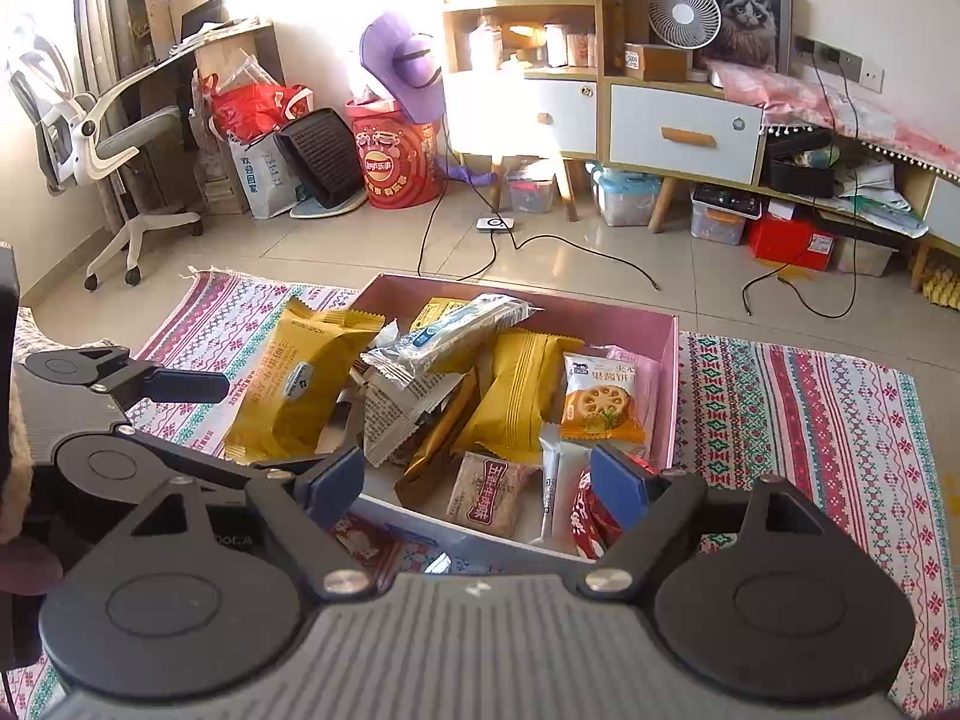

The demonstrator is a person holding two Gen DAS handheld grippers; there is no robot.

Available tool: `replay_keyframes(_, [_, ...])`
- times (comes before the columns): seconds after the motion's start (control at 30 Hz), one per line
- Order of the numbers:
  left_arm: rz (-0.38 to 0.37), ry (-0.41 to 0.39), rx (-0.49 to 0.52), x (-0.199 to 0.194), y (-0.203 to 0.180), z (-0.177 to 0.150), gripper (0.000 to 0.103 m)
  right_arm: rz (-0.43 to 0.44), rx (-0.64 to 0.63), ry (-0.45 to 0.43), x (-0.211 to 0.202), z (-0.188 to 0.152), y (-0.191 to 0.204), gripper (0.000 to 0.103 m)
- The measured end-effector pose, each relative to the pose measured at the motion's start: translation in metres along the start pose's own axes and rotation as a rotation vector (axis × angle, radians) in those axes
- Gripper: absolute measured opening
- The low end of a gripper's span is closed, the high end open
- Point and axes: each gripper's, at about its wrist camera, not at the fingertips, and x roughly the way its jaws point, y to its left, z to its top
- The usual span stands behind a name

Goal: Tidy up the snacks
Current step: 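Open both tools to release the yellow bag and biscuit, then withdraw both tools from the tray toward the last two packets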

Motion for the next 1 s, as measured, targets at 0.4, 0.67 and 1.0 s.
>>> replay_keyframes(0.4, [-0.016,0.033,0.025,-0.025,-0.008,-0.021,0.103,-0.012,-0.042,0.005,-0.022,-0.02,0.0,0.098])
replay_keyframes(0.67, [-0.009,0.047,0.039,-0.028,-0.011,-0.046,0.103,-0.022,-0.034,0.026,-0.016,-0.041,-0.006,0.099])
replay_keyframes(1.0, [-0.009,0.05,0.078,-0.01,-0.013,-0.066,0.103,-0.024,-0.02,0.07,-0.008,-0.059,-0.007,0.099])
